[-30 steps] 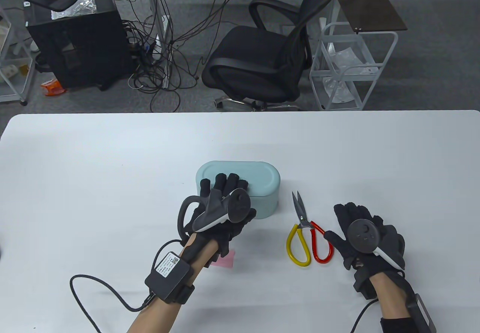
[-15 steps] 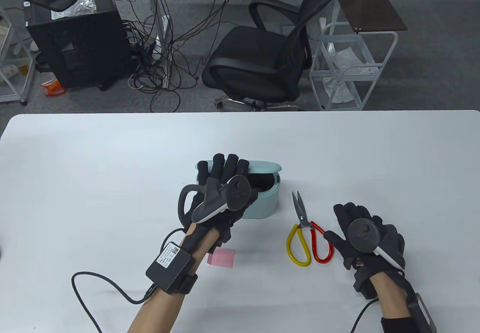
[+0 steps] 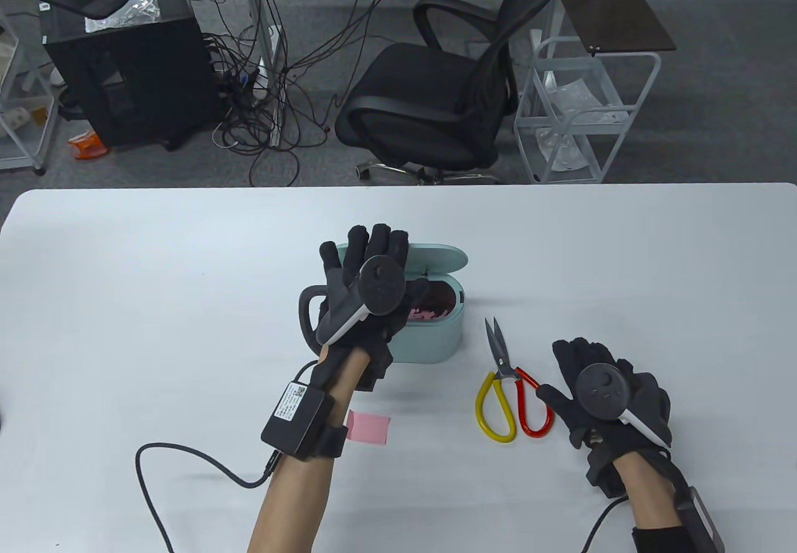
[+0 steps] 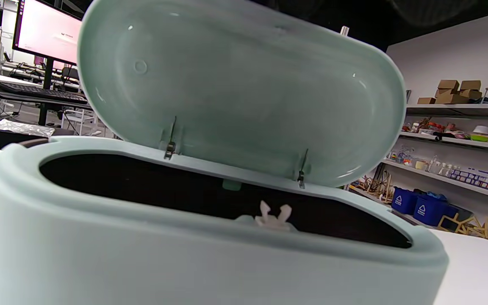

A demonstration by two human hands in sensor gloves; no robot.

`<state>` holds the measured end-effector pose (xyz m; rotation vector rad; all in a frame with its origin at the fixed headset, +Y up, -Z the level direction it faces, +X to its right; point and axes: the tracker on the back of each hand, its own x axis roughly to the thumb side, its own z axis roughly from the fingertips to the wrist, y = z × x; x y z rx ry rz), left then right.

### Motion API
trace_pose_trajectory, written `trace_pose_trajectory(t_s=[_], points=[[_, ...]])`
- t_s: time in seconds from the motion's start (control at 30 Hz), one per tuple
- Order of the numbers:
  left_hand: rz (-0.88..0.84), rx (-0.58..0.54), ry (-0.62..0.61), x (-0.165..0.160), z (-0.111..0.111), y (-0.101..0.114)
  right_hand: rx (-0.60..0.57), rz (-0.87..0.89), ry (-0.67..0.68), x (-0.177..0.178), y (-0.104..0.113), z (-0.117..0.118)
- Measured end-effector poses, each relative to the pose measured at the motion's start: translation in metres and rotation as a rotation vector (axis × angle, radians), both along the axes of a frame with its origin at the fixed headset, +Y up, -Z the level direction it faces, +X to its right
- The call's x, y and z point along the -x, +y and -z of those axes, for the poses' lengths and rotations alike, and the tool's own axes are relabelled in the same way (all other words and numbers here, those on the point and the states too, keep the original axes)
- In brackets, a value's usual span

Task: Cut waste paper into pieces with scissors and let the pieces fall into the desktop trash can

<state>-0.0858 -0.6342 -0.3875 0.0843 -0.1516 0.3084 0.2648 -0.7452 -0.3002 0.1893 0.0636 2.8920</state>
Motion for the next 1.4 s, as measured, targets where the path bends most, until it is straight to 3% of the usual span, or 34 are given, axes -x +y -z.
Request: trace_pose_trajectory(t_s=[0.2,0.4,0.6,0.73,0.87,1.03,1.4], points=[[-0.086,-0.064,-0.045,0.015,-0.007,-0.002,0.000,-0.005,0.009,0.001,-0.001,0.000],[-0.022,-0.134,-0.052,0.051,-0.034,-0.004,0.008,-0.013,0.006,0.002,-0.001,0.000],[0.072,-0.090,-0.041,0.083,-0.062,-0.016,0.007,-0.010,-0.002,0.002,-0.001,-0.001],[0.086,-0.048,-0.006,0.102,-0.085,-0.038,0.007,-0.008,-0.009,0.001,-0.001,-0.001],[0.101,0.077,0.037,0.117,-0.098,-0.061,0.015,-0.013,-0.014,0.001,-0.002,-0.001],[0.121,0.125,0.037,0.129,-0.105,-0.083,0.006,-0.015,-0.022,0.001,-0.002,-0.001],[0.095,0.149,0.041,0.134,-0.103,-0.090,-0.093,-0.093,0.007,0.023,0.013,-0.006]])
